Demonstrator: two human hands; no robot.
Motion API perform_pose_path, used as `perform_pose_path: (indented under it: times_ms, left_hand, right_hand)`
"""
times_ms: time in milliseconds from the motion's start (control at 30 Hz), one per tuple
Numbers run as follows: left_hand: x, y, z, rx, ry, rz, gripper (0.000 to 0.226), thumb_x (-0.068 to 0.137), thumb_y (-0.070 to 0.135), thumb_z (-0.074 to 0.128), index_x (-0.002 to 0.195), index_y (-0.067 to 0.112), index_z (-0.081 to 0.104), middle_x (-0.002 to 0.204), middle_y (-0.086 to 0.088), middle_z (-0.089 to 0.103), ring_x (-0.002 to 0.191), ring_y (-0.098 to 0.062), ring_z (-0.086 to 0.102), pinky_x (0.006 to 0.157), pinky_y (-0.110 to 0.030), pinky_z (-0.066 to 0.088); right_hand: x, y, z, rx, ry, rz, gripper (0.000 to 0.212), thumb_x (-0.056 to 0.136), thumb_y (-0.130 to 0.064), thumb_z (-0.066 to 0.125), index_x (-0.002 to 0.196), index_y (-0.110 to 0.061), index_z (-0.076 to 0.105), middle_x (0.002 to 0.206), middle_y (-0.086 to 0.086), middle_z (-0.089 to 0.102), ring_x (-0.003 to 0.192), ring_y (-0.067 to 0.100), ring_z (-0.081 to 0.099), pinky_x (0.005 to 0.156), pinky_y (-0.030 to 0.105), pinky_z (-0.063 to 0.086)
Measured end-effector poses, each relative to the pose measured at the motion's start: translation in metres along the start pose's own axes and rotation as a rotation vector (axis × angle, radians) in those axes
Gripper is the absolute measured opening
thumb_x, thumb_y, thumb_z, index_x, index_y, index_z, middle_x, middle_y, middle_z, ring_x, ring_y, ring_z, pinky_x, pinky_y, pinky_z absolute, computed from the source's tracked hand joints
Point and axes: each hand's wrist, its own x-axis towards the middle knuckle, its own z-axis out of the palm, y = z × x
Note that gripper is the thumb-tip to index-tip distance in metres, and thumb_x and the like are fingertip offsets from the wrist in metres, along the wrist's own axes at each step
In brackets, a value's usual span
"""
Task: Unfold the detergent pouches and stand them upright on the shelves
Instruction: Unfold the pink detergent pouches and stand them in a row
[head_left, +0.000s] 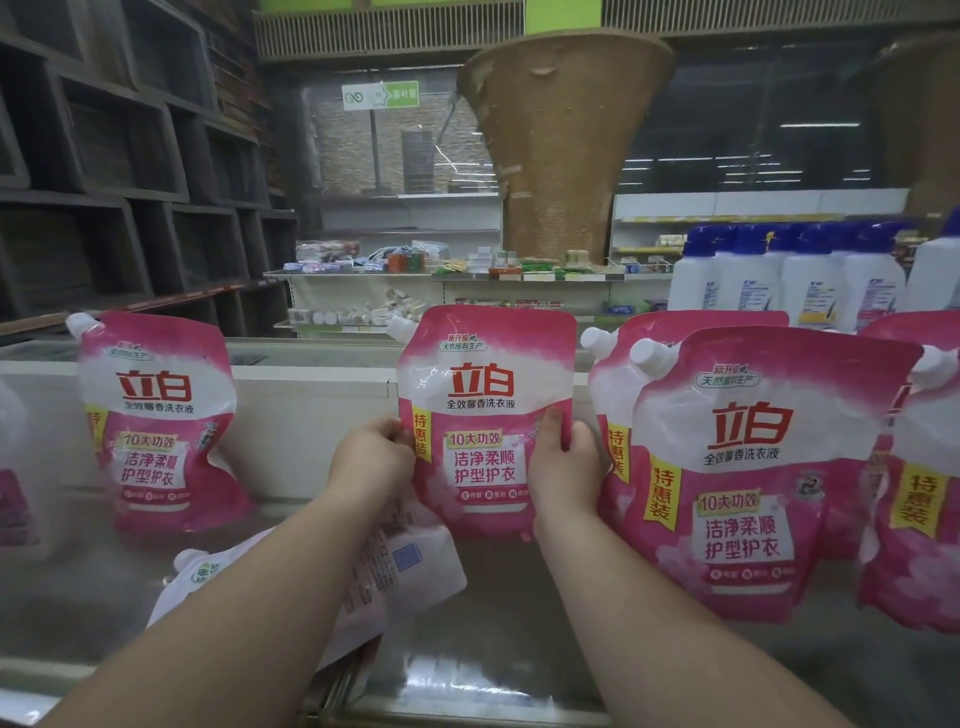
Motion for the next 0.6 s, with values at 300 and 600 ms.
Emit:
perform_pose_path:
  times_ms: [300, 600]
  left_hand:
    - [-0.0062, 0.0016, -0.0015, 0.032, 0.016, 0.016, 0.023, 0.109, 0.022, 0.049, 0.105, 0.028, 0.07, 0.084, 0.01, 0.067, 0.074, -0.009, 0.062, 0.053, -0.022, 0.041]
    - [-0.0049, -0.0019, -0.003, 0.029, 0.033, -0.007, 0.023, 0.109, 0.025, 0.049, 0.106, 0.028, 0.071, 0.089, 0.007, 0.071, 0.076, -0.012, 0.067, 0.053, -0.025, 0.047]
  right_hand:
    - [-0.005, 0.0024, -0.0003, -0.034, -0.024, -0.024, 0.041, 0.102, -0.063, 0.048, 0.087, -0.025, 0.058, 0.084, 0.003, 0.078, 0.067, 0.022, 0.079, 0.059, 0.056, 0.066]
    - [-0.009, -0.0001, -0.0049, -0.031, -0.057, -0.015, 0.053, 0.099, -0.067, 0.053, 0.088, -0.016, 0.059, 0.079, 0.005, 0.077, 0.063, 0.023, 0.078, 0.055, 0.059, 0.063]
